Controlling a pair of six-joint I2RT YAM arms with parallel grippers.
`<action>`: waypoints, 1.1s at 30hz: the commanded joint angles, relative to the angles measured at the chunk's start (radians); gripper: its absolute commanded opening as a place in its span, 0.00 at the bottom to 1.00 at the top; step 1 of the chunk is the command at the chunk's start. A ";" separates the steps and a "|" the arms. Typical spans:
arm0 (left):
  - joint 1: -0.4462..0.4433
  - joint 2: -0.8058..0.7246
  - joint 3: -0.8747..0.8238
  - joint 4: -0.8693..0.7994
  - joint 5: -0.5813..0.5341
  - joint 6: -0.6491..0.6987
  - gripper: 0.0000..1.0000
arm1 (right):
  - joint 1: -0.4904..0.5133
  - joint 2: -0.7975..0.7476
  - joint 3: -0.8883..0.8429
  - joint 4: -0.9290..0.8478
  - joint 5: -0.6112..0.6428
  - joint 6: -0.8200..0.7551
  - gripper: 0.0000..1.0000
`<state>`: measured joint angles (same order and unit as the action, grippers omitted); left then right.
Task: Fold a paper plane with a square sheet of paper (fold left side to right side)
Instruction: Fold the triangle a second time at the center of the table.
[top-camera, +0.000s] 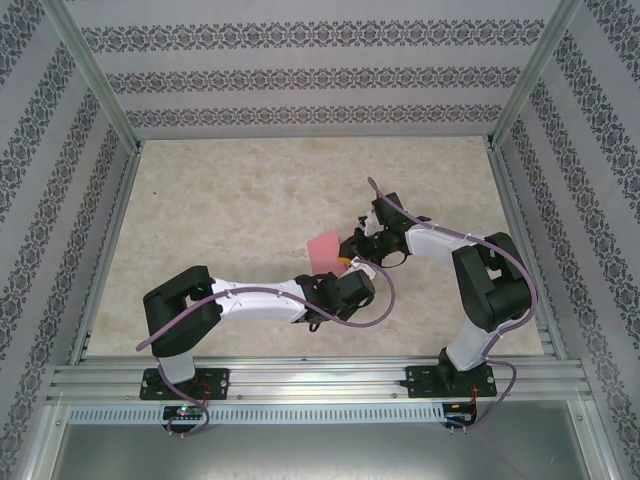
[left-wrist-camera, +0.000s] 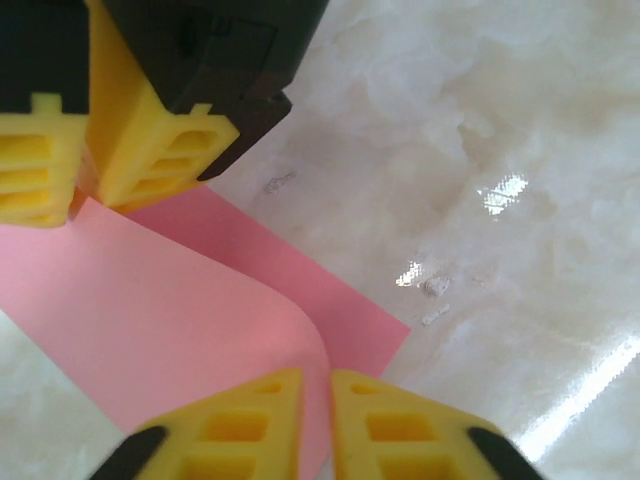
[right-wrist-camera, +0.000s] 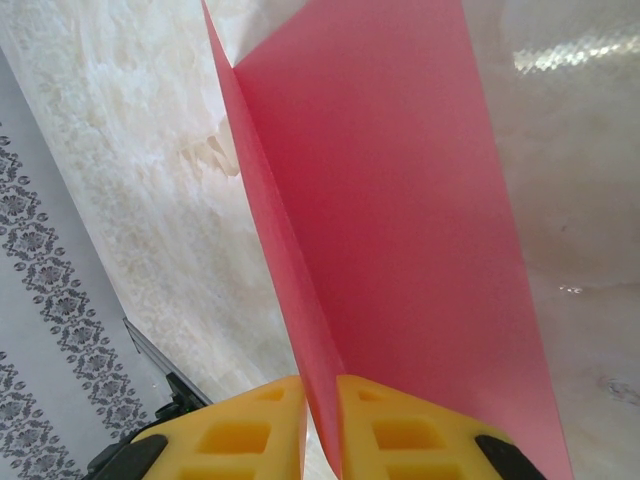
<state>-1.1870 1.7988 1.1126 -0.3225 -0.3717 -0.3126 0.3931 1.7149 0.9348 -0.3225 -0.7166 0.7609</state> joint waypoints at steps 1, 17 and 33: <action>-0.005 -0.035 -0.011 0.033 0.010 -0.002 0.08 | 0.017 0.002 0.027 -0.010 0.000 -0.015 0.16; 0.047 -0.124 -0.112 0.136 0.131 -0.049 0.00 | -0.012 -0.095 0.006 0.008 0.039 -0.020 0.39; 0.184 -0.210 -0.270 0.320 0.355 -0.133 0.00 | -0.118 -0.346 -0.203 0.015 0.076 -0.071 0.41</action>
<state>-1.0317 1.6222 0.8654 -0.0883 -0.0845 -0.4019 0.2790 1.3998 0.7815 -0.3141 -0.6521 0.7231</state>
